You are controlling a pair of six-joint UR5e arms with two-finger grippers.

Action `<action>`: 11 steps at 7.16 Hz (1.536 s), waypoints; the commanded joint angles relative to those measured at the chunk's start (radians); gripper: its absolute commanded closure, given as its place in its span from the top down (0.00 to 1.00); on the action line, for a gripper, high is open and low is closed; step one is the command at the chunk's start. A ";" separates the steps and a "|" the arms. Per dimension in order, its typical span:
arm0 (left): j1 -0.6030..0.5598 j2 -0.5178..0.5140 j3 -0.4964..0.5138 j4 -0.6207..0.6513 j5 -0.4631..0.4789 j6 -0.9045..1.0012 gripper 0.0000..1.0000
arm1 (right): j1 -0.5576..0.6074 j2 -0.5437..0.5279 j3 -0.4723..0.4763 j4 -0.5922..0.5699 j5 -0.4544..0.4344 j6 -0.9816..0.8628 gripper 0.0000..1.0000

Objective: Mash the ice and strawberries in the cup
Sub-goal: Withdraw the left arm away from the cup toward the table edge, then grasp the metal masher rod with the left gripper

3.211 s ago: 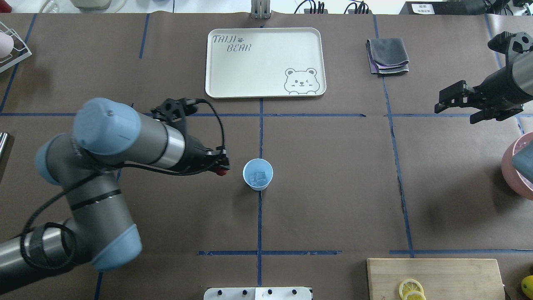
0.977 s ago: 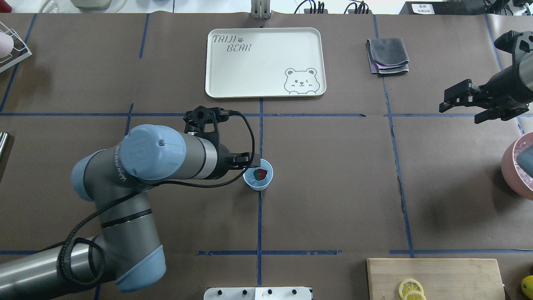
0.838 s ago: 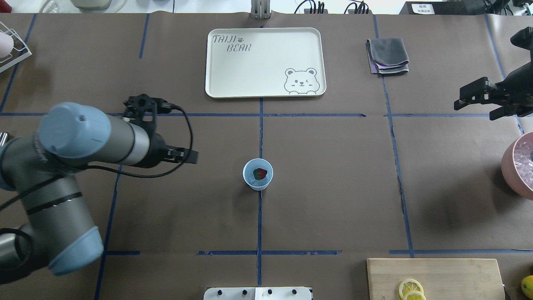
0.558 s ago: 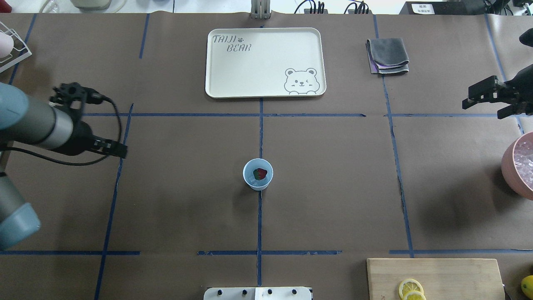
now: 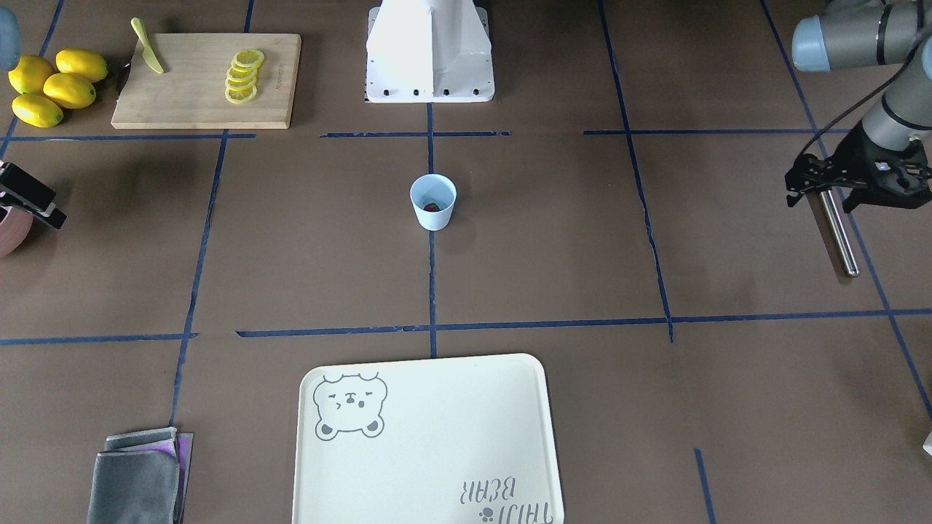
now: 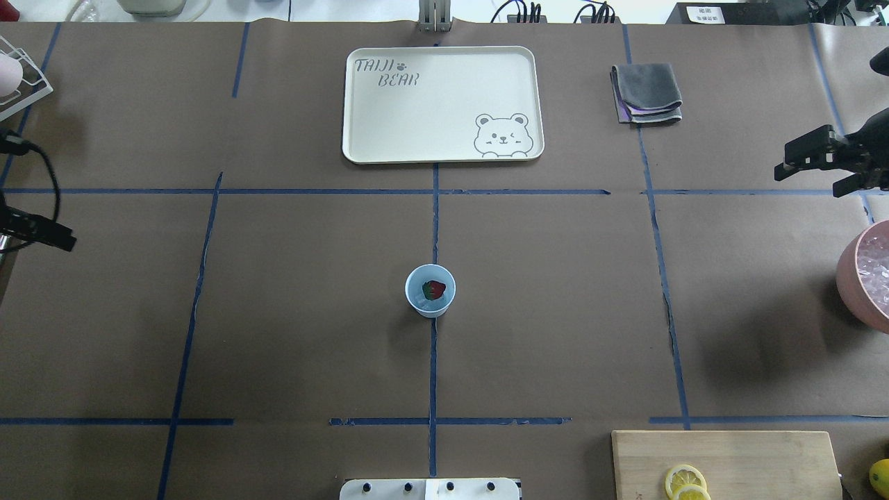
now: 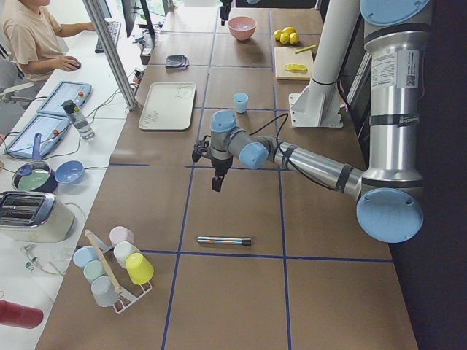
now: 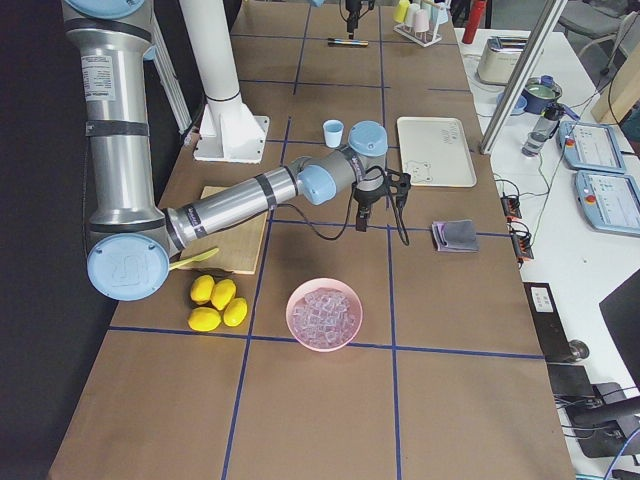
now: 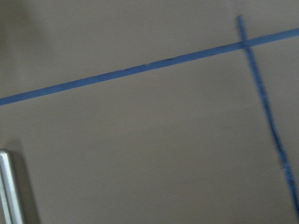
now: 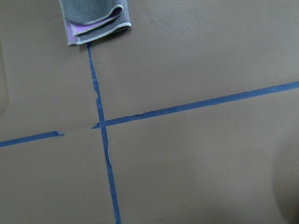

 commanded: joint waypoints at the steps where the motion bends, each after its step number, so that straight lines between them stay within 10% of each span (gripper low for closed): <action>1: -0.024 -0.016 0.219 -0.211 0.001 -0.101 0.93 | 0.000 0.000 0.002 0.001 0.000 0.000 1.00; 11: -0.020 -0.054 0.391 -0.381 -0.006 -0.277 0.83 | 0.000 0.000 0.002 0.001 -0.001 0.001 1.00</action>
